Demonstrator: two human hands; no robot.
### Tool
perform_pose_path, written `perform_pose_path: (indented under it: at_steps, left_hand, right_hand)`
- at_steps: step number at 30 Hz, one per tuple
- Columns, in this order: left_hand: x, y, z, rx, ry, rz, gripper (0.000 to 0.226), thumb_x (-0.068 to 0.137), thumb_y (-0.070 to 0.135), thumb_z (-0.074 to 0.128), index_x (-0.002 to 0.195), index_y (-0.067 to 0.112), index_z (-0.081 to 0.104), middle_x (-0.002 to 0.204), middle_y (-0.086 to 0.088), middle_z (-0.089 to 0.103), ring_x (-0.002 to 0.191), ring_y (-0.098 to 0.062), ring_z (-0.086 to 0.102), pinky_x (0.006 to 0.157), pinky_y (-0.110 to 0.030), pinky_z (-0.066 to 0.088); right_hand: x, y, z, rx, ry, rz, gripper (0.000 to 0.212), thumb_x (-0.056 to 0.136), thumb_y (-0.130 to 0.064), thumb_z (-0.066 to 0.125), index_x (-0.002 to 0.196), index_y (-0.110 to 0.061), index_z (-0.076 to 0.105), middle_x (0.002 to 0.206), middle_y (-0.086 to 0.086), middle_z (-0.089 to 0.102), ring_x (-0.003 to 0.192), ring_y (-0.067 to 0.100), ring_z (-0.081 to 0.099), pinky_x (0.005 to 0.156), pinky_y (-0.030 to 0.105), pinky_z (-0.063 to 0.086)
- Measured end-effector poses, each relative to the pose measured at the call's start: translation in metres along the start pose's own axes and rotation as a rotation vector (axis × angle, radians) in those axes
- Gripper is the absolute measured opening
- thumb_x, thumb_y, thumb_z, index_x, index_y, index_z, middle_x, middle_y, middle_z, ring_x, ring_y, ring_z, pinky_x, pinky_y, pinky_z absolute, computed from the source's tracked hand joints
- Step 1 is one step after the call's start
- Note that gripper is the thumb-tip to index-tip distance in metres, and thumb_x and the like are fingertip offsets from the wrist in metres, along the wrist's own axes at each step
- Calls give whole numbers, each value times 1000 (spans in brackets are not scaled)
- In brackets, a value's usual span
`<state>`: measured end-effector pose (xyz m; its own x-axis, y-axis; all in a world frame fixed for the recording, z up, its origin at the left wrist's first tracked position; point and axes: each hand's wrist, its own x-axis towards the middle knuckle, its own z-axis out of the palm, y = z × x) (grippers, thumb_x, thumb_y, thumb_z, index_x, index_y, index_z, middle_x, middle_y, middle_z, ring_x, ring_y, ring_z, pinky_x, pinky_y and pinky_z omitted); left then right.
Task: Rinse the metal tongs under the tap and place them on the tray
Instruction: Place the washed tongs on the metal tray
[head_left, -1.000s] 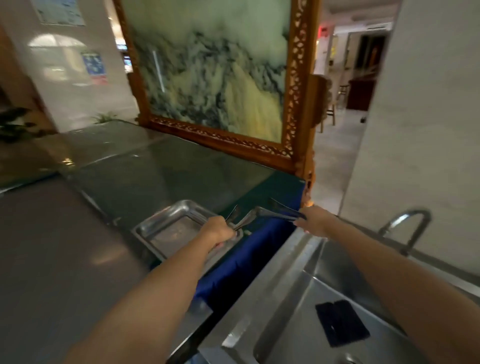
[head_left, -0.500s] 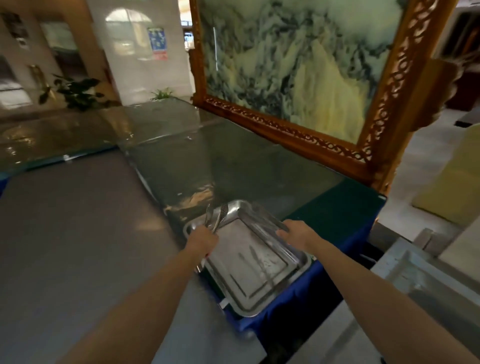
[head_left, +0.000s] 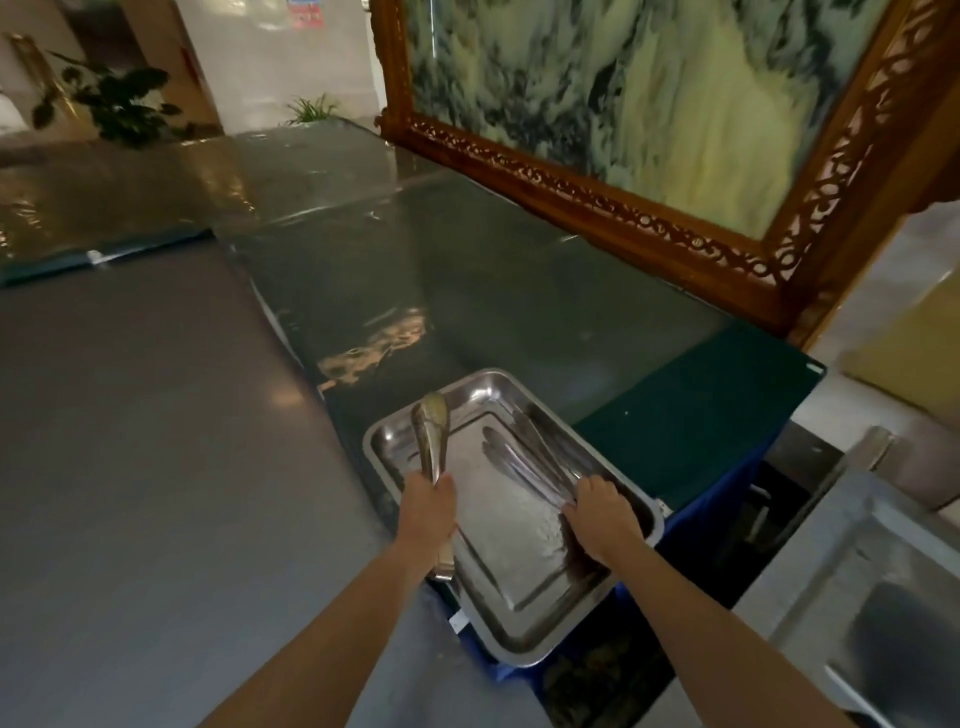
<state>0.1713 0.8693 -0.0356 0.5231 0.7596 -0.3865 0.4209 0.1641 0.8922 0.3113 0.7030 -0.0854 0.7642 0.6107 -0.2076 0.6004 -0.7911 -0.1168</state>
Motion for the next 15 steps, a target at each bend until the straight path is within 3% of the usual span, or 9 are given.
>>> perform_pose_path:
  at_steps: [9,13,15]
  left_hand:
    - [-7,16,20,-176,-64,18,22,100,21,37,105,1,47,69,-8,47,52,-15,45,39,-18,43]
    - [-9,22,25,-282,-119,-32,29,100,26,39,112,2,49,82,-9,58,65,-17,54,57,-26,48]
    - [-9,30,27,-383,-166,-36,29,100,26,38,106,4,55,94,-11,63,82,-21,59,70,-30,48]
  right_hand:
    - [3,5,0,-48,-36,25,43,97,-38,37,127,-7,36,132,14,46,120,27,46,98,35,41]
    - [-3,-2,-17,8,-62,50,55,95,-44,40,132,-5,32,136,15,40,124,28,40,103,37,38]
    - [-9,-18,-40,189,-11,-12,50,94,-49,39,125,-10,42,124,13,46,112,22,47,96,35,43]
